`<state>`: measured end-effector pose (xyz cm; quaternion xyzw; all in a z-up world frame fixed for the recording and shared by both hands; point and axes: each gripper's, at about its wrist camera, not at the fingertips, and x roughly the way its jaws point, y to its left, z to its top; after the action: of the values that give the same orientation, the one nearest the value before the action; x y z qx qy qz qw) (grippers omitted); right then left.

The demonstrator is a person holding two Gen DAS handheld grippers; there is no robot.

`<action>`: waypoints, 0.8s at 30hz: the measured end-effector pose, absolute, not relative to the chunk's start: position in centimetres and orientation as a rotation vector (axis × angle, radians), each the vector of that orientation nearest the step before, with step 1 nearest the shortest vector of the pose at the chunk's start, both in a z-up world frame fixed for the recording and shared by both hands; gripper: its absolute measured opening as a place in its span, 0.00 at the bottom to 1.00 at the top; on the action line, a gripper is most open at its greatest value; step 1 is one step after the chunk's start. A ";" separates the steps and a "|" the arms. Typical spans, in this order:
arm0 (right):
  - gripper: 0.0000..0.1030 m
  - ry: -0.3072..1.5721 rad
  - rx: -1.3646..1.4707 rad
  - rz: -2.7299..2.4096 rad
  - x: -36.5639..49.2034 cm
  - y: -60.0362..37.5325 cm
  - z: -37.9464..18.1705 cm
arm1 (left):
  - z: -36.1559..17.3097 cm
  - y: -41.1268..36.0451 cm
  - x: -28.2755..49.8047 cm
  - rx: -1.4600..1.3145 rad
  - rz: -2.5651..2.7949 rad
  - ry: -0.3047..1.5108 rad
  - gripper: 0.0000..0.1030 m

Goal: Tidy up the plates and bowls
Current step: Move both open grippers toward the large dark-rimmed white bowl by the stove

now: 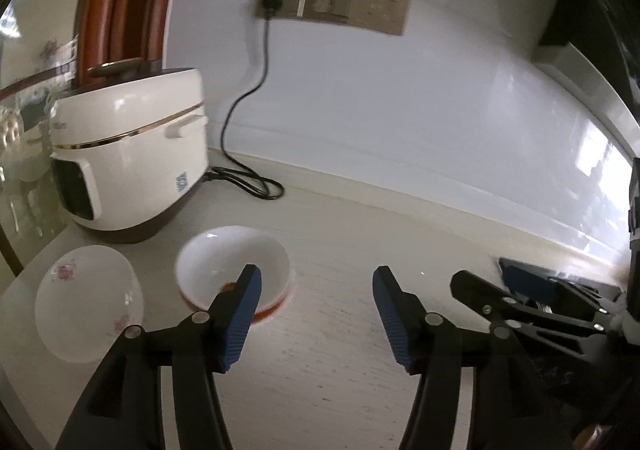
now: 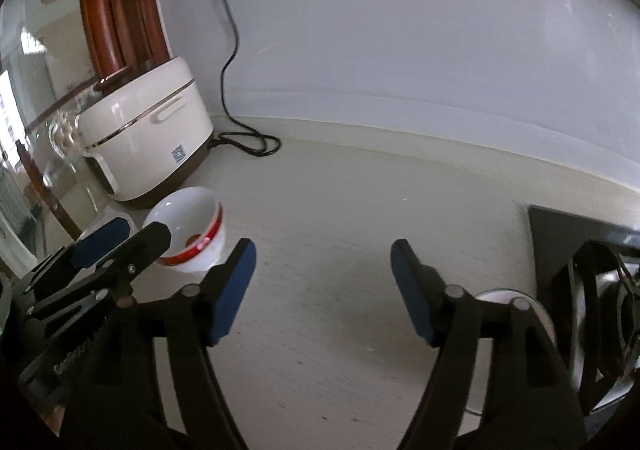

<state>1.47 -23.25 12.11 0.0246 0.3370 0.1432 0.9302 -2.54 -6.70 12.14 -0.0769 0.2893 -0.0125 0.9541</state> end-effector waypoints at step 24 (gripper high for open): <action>0.81 0.677 0.150 0.085 2.4 -35.1 8.1 | 9.8 -17.2 -0.4 -0.051 -0.120 0.644 0.62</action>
<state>2.43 -35.10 8.09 0.0737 0.3317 0.0416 0.9396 -0.37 -17.16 9.84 -0.0250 0.3162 -0.0590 0.9465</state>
